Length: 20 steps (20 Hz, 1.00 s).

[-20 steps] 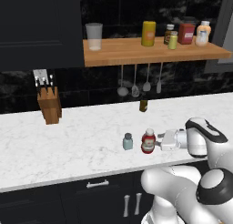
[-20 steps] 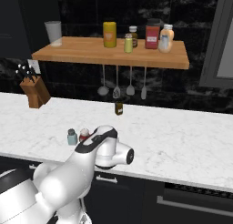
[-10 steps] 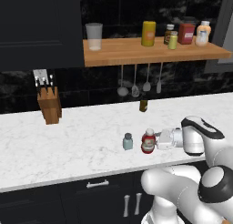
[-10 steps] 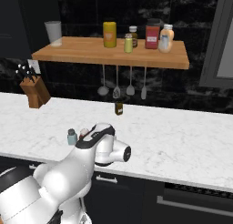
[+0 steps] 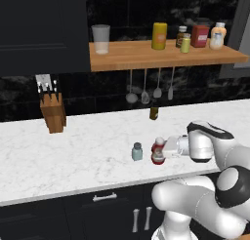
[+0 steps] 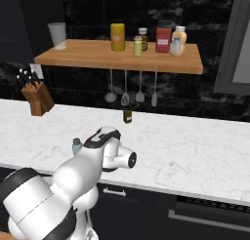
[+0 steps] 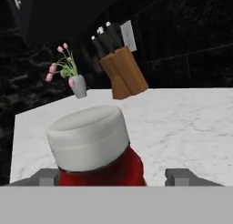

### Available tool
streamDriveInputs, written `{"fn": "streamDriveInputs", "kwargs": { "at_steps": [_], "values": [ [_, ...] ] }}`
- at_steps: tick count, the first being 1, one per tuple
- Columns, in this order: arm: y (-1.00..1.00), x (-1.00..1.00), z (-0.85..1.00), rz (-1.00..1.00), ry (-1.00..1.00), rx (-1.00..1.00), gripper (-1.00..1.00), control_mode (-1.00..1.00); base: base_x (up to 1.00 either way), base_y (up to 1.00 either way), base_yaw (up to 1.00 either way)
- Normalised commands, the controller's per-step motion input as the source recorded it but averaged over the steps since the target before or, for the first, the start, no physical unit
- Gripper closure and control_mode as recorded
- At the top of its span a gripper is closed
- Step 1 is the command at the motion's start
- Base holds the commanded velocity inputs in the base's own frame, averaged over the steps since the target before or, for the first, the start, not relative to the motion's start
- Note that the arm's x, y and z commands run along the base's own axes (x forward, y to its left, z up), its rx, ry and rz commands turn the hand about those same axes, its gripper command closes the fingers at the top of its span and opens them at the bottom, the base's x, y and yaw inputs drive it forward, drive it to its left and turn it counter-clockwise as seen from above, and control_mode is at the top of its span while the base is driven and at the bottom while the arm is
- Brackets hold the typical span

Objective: Put the shaker and condiment bottle from the counter next to their counterparts in the cabinet.

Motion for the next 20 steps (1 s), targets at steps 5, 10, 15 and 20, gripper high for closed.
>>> {"fn": "streamDriveInputs", "kwargs": {
  "at_steps": [5,10,15,20],
  "values": [
    [0.00,0.05,0.03,-0.01,0.02,0.00,1.00,-1.00,0.00,0.00,0.00],
    [0.03,0.02,0.84,-0.15,0.09,-0.05,1.00,-1.00,0.00,0.00,0.00],
    [0.00,0.00,1.00,-0.19,0.05,-0.04,1.00,-1.00,0.00,0.00,0.00],
    [-0.04,-0.01,0.88,-0.23,0.01,-0.02,1.00,-1.00,0.00,0.00,0.00]
  ]
}}
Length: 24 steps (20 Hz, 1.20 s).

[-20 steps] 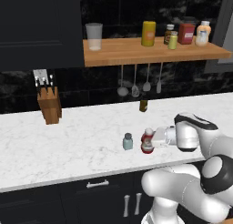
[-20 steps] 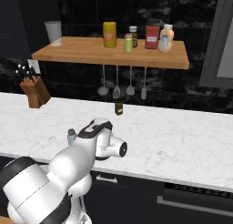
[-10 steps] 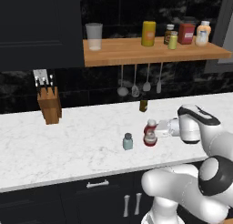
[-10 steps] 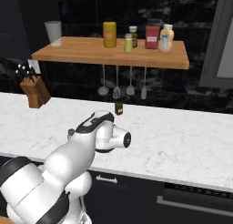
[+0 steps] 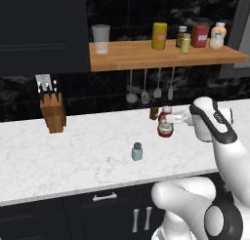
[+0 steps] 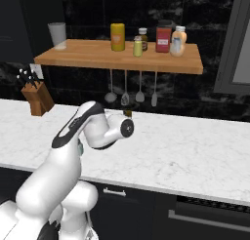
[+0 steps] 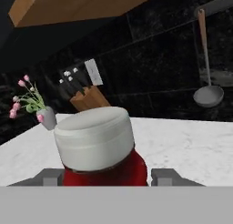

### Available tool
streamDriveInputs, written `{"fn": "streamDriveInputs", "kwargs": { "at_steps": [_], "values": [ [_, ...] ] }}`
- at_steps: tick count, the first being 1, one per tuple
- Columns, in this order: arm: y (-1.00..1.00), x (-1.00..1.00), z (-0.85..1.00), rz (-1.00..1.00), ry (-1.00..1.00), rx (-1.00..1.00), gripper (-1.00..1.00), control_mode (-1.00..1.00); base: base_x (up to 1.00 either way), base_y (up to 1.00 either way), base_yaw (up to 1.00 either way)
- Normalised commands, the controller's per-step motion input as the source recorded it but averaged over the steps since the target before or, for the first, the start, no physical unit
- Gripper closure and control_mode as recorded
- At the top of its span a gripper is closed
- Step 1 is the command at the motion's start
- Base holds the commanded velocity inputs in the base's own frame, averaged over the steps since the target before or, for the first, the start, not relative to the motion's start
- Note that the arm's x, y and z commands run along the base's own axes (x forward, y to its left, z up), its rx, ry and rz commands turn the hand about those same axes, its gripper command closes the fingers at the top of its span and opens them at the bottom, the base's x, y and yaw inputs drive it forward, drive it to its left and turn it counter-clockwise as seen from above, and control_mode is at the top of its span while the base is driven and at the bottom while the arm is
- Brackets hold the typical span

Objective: Put the shaker and condiment bottle from the counter next to their counterparts in the cabinet.

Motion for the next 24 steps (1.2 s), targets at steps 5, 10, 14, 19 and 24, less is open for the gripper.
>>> {"fn": "streamDriveInputs", "kwargs": {
  "at_steps": [5,10,14,19,24],
  "values": [
    [-0.19,-0.01,0.79,-0.30,0.00,0.00,1.00,-1.00,0.00,0.00,0.00],
    [-0.44,-0.14,0.73,-0.25,0.00,0.00,1.00,-1.00,0.00,0.00,0.00],
    [-0.51,-0.33,0.69,-0.15,0.00,0.01,1.00,-1.00,0.00,0.00,0.00],
    [-0.42,-0.73,0.59,-0.12,-0.01,0.03,1.00,-1.00,0.00,0.00,0.00],
    [-0.36,-0.78,0.65,-0.15,-0.03,0.00,1.00,-1.00,0.00,0.00,0.00]
  ]
}}
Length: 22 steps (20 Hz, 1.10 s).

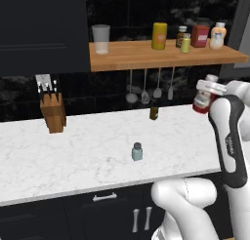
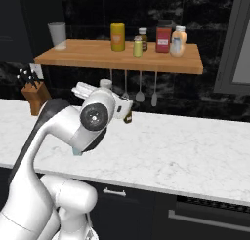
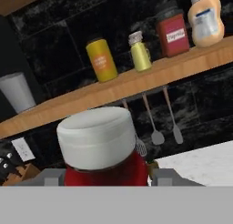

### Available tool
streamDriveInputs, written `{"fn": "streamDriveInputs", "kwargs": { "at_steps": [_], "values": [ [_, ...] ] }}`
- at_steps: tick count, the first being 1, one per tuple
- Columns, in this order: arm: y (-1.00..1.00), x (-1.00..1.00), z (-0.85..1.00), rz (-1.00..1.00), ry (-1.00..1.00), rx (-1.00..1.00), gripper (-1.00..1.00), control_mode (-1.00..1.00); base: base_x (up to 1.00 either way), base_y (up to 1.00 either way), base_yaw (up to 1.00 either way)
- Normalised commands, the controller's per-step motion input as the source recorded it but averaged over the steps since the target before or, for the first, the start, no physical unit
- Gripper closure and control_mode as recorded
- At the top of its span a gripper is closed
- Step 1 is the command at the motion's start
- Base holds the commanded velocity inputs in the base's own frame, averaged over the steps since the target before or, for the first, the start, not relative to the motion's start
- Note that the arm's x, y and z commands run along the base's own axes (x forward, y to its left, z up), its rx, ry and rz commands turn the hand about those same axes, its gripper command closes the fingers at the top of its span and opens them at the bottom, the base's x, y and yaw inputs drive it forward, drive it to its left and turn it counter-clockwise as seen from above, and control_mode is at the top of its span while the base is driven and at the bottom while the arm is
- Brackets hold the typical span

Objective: Put the shaker and condiment bottle from the counter next to their counterparts in the cabinet.

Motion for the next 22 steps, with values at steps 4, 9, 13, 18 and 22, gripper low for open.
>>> {"fn": "streamDriveInputs", "kwargs": {
  "at_steps": [4,9,13,18,22],
  "values": [
    [-0.29,-0.24,0.68,-0.21,0.00,0.00,1.00,-1.00,0.00,0.00,0.00],
    [-0.21,0.00,0.56,-0.24,0.00,0.00,1.00,-1.00,0.00,0.00,0.00],
    [-0.43,-0.28,0.44,-0.21,-0.01,0.00,1.00,-1.00,0.00,0.00,0.00],
    [-0.36,-0.52,0.50,-0.19,-0.07,0.00,1.00,-1.00,0.00,0.00,0.00],
    [-0.06,-0.43,0.50,-0.12,-0.07,-0.05,1.00,-1.00,0.00,0.00,0.00]
  ]
}}
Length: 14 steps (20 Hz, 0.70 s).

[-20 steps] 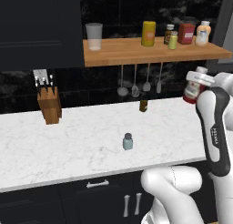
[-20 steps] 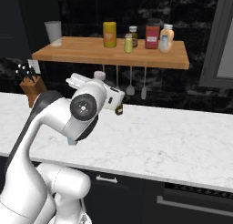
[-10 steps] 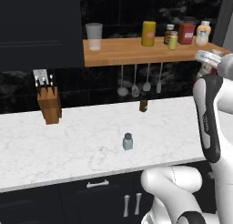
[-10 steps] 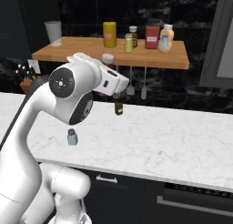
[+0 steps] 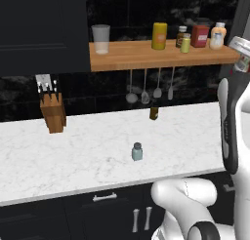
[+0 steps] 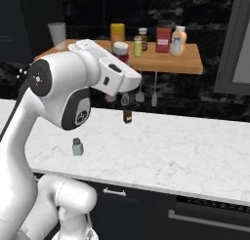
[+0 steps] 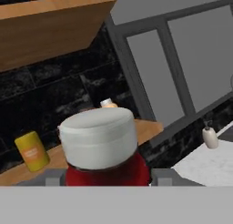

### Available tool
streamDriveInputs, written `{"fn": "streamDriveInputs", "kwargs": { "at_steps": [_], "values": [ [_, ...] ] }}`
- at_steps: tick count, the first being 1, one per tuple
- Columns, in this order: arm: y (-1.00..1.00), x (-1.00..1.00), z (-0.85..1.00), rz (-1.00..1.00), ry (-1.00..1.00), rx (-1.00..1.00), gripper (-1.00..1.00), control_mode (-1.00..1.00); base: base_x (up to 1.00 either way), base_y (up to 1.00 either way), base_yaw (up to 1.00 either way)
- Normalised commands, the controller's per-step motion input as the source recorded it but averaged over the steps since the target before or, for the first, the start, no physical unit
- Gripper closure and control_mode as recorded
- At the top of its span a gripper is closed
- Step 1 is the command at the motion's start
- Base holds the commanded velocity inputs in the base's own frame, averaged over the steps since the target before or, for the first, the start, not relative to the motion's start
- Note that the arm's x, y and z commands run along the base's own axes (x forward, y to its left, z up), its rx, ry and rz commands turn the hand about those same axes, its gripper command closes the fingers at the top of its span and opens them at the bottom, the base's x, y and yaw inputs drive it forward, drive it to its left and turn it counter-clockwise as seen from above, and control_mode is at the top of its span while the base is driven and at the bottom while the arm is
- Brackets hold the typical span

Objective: Put the shaker and condiment bottle from the counter next to their counterparts in the cabinet.

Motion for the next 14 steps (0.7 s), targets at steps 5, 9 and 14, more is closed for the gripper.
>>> {"fn": "streamDriveInputs", "kwargs": {
  "at_steps": [5,9,14],
  "values": [
    [0.20,-0.16,0.22,0.00,-0.14,-0.17,1.00,-1.00,0.00,0.00,0.00],
    [-0.01,0.31,0.37,-0.01,0.05,-0.02,1.00,-1.00,0.00,0.00,0.00],
    [-0.04,0.41,0.32,-0.05,0.29,0.00,1.00,-1.00,0.00,0.00,0.00]
  ]
}}
